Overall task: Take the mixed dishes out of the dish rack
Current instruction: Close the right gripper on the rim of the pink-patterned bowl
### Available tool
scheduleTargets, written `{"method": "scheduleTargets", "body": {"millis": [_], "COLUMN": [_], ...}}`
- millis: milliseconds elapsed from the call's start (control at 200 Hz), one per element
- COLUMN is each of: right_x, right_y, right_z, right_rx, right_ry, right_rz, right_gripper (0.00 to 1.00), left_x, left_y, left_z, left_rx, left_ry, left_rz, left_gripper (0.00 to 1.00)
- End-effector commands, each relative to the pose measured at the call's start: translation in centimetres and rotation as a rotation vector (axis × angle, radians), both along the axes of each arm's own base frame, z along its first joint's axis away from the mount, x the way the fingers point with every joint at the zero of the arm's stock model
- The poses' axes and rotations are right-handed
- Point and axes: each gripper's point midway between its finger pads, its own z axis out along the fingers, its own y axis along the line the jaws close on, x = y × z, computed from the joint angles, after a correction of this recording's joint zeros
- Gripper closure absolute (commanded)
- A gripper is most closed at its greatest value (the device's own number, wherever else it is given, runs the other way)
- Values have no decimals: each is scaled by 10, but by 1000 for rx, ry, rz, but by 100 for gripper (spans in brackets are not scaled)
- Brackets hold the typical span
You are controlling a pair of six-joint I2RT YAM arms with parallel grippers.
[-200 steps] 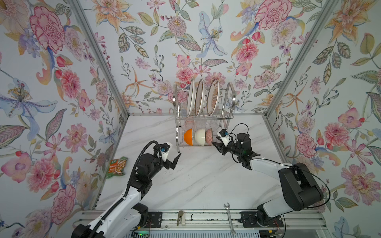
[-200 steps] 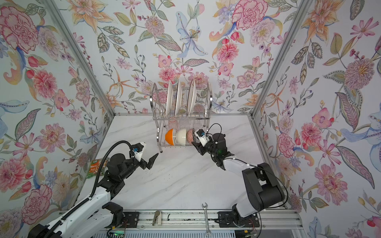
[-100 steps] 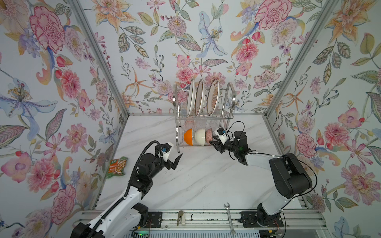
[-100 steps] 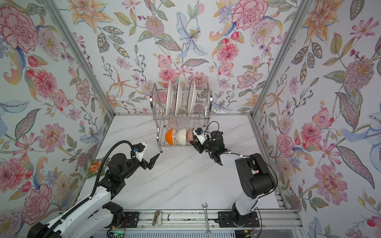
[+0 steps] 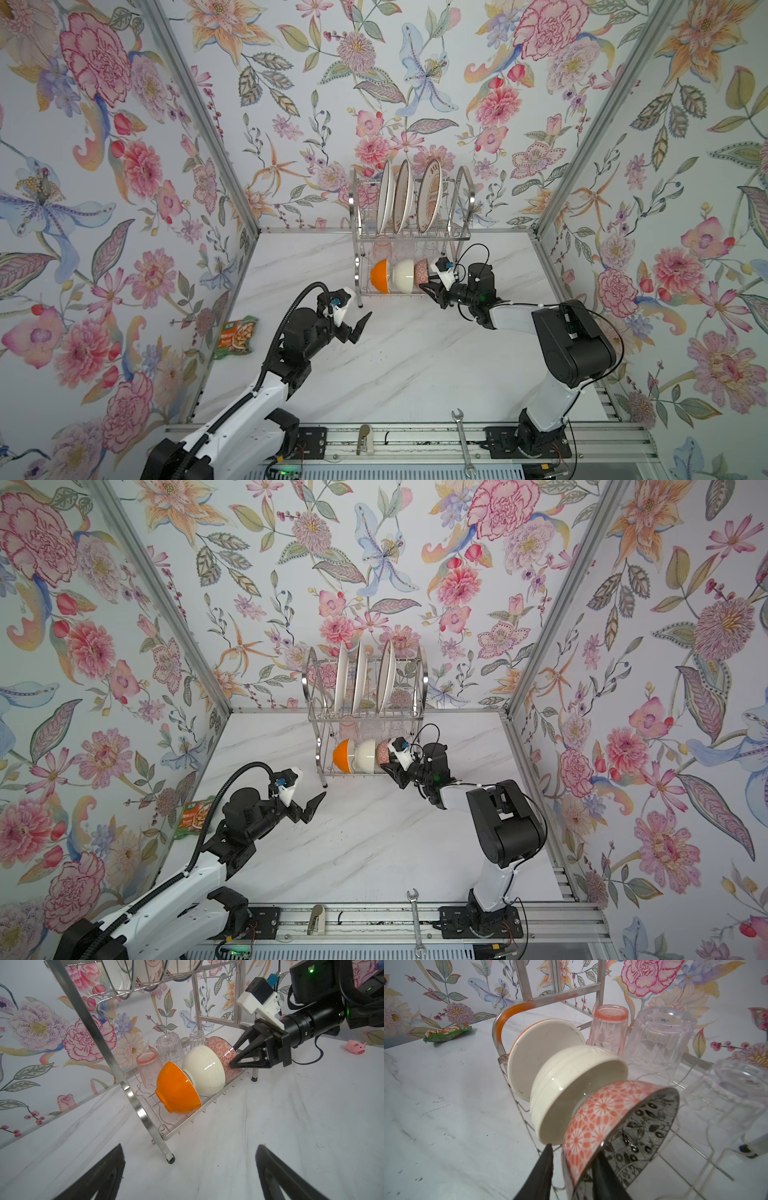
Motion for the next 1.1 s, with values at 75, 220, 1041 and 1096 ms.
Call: {"method": "scheduleTargets", "body": {"millis": [75, 220, 1041, 1096], "right_x": [8, 10, 11, 11], "right_y": [5, 6, 9, 9], "right_z": [9, 8, 19, 21], "right_rx": [52, 61, 136, 143], "right_ry": [-13, -9, -11, -14], "right_rz": [33, 46, 62, 58], "right_gripper": [68, 70, 85, 85], "left_x": [2, 3, 1, 1], "left_y": [-11, -13, -11, -11], "left_z": [20, 19, 16, 17], "left_rx": [-33, -29, -20, -20], "left_ry": [-37, -37, -39, -40], "left_rz": [-22, -26, -12, -10], "left_gripper": [1, 1, 1, 1]}}
